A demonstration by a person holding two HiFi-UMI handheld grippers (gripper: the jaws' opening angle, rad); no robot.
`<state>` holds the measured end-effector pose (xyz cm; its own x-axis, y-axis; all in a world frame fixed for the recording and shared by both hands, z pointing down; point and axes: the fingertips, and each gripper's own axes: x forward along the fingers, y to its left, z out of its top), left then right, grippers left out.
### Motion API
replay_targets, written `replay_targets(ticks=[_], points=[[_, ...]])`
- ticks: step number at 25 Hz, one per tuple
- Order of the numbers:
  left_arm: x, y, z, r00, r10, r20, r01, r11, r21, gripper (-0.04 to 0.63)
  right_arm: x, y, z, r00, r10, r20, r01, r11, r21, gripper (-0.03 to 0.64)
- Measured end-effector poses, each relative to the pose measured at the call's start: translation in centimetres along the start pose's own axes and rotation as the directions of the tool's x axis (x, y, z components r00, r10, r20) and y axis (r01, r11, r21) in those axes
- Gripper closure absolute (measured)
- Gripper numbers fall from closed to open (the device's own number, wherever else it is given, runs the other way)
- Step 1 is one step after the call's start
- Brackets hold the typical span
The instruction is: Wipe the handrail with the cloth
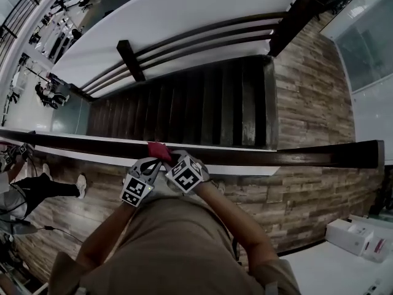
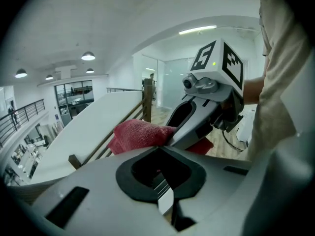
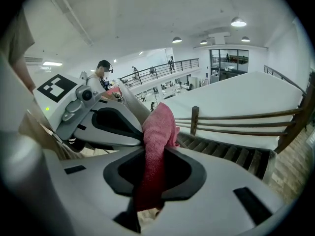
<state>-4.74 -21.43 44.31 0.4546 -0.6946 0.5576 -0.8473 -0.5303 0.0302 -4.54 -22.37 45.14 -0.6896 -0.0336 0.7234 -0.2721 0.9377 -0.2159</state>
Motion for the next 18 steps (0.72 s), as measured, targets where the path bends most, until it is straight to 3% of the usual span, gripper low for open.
replay_targets(ticks=[5, 8, 14, 18], points=[[3.9, -4.9, 1.5, 0.992, 0.122, -0.022, -0.124, 0.988, -0.091, 0.580, -4.2, -2.4, -4.5, 1.000, -0.002, -0.023, 0.000, 0.995, -0.100, 0.523], [6.0, -7.8, 3.2, 0.981, 0.187, -0.048, -0.191, 0.977, -0.100, 0.580, -6.8, -3.9, -6.9, 0.999, -0.011, -0.039, 0.005, 0.988, -0.157, 0.525], [9.0, -10.3, 5.1, 0.940, 0.339, -0.045, -0.342, 0.927, -0.154, 0.580, -9.8, -6.2, -9.6, 0.999, 0.031, -0.045, -0.038, 0.981, -0.189, 0.531], [10.9, -13.0, 5.6, 0.935, 0.350, -0.057, -0.354, 0.922, -0.153, 0.580, -11.8, -7.2, -12.0, 0.998, 0.027, -0.064, -0.039, 0.979, -0.201, 0.531]])
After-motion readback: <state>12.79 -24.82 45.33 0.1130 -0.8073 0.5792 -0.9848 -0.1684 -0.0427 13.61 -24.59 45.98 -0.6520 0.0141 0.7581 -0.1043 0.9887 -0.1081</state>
